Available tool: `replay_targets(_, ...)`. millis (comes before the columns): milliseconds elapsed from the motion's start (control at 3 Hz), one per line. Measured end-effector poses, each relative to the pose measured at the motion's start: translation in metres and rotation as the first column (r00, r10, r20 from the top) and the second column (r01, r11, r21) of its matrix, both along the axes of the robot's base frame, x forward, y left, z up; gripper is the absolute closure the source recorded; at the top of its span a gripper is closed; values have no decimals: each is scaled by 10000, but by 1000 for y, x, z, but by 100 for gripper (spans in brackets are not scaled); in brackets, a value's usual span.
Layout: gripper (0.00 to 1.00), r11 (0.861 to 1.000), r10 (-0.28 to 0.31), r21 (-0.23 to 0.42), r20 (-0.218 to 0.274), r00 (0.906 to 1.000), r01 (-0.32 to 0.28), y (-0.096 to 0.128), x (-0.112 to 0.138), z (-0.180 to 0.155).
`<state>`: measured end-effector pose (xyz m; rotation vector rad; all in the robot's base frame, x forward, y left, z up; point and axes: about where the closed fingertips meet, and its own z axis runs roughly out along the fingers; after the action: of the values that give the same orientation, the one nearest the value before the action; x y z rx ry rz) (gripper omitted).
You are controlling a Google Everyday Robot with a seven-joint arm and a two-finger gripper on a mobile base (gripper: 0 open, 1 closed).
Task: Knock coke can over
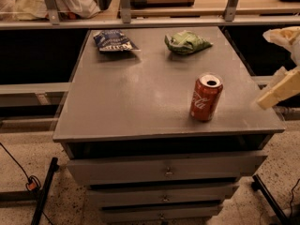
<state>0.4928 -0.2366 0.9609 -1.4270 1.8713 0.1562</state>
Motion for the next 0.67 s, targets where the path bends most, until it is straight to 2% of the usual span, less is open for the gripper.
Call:
replay_targets(333, 0, 9848, 470, 1657, 317, 9984, -517, 4, 21, -15)
replay_targets(667, 0, 9464, 945, 3062, 413, 9947, -1026, 14, 32, -30)
